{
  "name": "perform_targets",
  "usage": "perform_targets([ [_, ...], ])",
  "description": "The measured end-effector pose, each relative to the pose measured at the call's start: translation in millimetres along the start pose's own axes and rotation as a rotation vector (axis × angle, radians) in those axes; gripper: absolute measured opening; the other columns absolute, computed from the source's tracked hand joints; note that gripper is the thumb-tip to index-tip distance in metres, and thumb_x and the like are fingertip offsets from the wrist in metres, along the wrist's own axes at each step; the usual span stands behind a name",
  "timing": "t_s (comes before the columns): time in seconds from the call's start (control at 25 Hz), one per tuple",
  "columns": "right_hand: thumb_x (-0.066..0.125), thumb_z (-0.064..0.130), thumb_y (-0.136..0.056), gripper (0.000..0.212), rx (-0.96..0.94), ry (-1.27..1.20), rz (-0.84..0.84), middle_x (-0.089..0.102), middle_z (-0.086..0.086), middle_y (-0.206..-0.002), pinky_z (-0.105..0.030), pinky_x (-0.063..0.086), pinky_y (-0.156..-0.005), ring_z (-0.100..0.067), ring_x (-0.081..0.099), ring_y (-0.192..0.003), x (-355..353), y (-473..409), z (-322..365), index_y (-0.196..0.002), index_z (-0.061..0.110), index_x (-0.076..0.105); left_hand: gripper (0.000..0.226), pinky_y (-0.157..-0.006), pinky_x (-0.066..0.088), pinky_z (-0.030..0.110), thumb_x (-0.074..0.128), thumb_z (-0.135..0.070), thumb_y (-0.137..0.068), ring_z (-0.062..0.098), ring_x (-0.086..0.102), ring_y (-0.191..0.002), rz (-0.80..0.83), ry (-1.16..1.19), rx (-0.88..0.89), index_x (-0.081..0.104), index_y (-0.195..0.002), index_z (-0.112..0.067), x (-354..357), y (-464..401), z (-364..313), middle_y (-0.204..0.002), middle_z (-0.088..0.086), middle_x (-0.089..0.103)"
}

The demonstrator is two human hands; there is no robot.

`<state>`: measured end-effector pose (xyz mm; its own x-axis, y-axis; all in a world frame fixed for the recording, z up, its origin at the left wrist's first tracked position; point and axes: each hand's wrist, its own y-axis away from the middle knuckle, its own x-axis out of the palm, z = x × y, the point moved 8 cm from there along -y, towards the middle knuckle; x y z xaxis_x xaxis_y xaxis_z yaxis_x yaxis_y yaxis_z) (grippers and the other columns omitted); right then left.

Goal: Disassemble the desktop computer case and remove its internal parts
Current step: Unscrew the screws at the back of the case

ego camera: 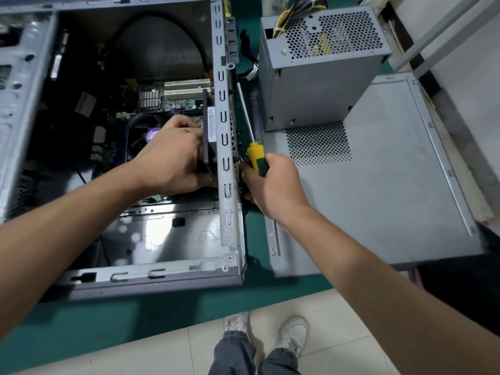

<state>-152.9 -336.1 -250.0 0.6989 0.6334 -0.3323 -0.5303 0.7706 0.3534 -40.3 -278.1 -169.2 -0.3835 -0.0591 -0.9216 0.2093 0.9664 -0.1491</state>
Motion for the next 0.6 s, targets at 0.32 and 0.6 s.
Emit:
perform_targets([
  [0.32, 0.061, 0.026, -0.093, 0.023, -0.19, 0.448, -0.184, 0.058, -0.005, -0.069, -0.035, 0.041, -0.056, -0.023, 0.051, -0.063, -57.6, -6.5, 0.4, -0.079, 0.008, 0.065, 0.007, -0.085, 0.029, 0.031, 0.046, -0.046, -0.072, 0.021, 0.06, -0.063, -0.004, -0.008, -0.006, 0.04, -0.073, -0.043, 1.7, 1.6, 4.1, -0.062, -0.009, 0.057],
  [0.6, 0.066, 0.012, -0.085, 0.018, -0.181, 0.258, 0.034, 0.059, -0.013, -0.093, -0.037, 0.045, -0.074, -0.023, 0.056, -0.08, -62.9, -4.3, -13.9, -0.1, 0.003, 0.067, 0.017, -0.091, 0.027, 0.033, 0.047, -0.052, -0.066, 0.004, 0.039, -0.061, 0.051, 0.022, -0.089, 0.03, -0.063, -0.05, 4.0, 1.4, 10.4, -0.067, -0.03, 0.034],
])
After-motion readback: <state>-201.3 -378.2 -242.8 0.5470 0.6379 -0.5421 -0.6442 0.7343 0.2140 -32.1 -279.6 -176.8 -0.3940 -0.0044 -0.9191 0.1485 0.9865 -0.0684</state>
